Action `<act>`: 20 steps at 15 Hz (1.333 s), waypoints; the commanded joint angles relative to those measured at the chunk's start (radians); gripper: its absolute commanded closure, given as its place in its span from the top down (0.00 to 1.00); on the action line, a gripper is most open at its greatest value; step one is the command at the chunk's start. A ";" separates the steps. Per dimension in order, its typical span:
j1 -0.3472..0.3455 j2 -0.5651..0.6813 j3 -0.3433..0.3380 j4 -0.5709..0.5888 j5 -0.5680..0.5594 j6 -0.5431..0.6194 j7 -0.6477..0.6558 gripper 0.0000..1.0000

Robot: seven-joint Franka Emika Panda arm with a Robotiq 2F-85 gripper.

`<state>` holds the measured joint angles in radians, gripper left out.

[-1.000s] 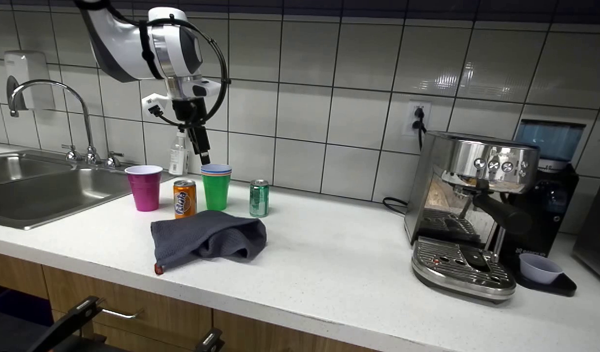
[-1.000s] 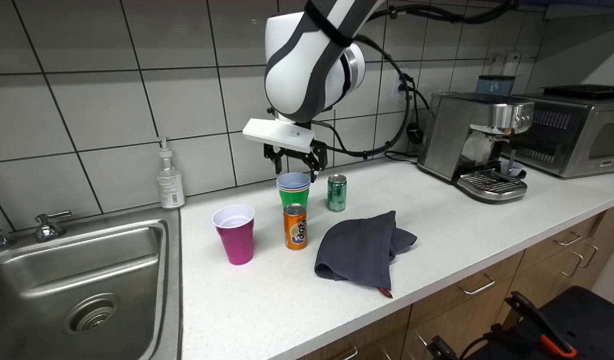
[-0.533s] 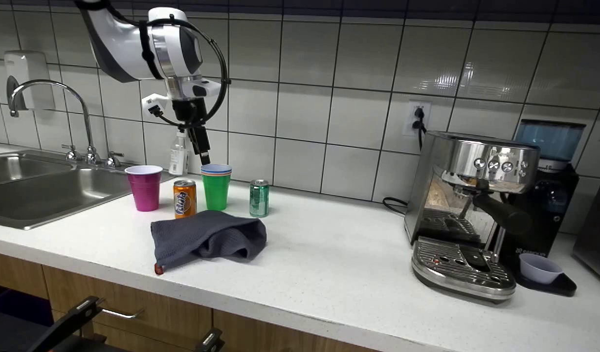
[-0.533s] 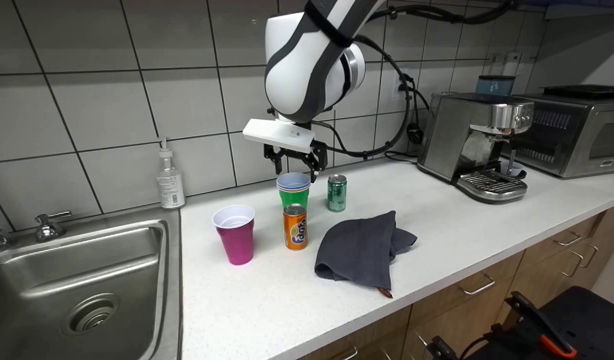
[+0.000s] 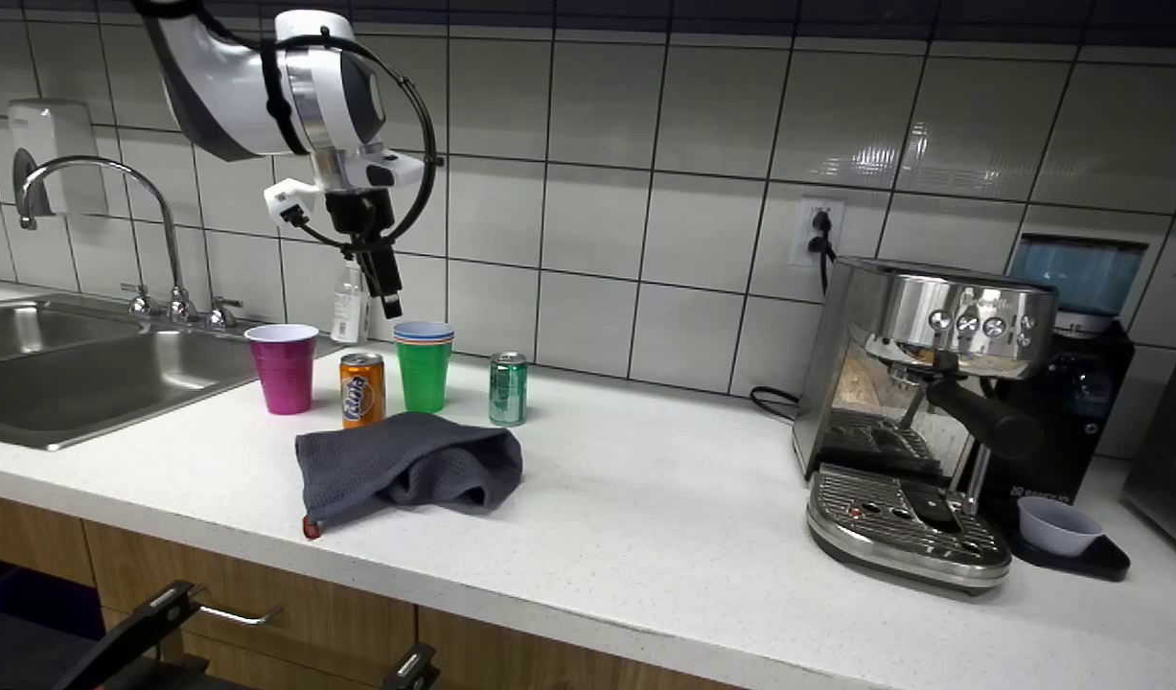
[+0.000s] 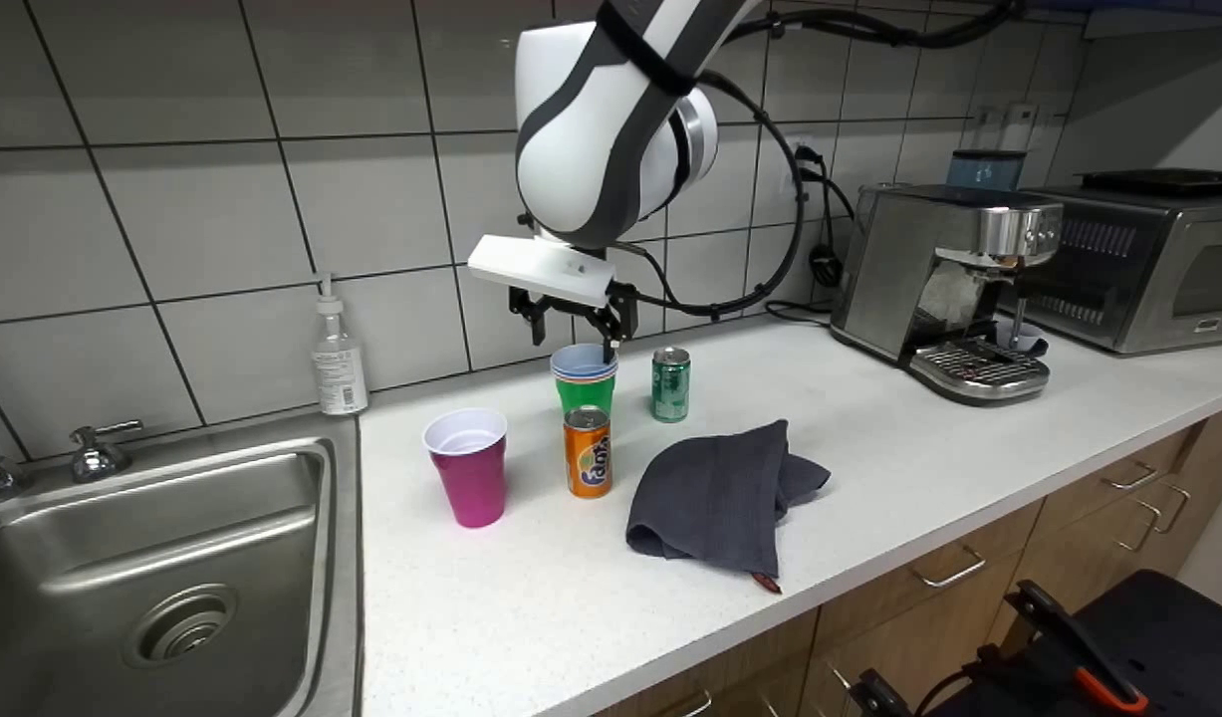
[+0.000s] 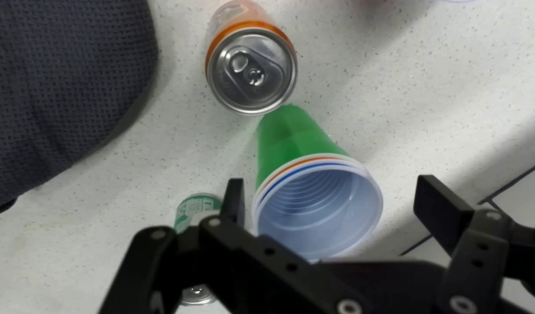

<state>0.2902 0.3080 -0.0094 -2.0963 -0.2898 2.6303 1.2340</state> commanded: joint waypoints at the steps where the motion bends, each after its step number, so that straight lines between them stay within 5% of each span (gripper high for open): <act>1: 0.012 -0.044 0.009 -0.044 -0.014 0.040 -0.022 1.00; 20: 0.034 -0.021 0.021 -0.064 0.004 0.102 -0.075 1.00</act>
<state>0.3194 0.2878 0.0170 -2.1606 -0.2922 2.7331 1.1652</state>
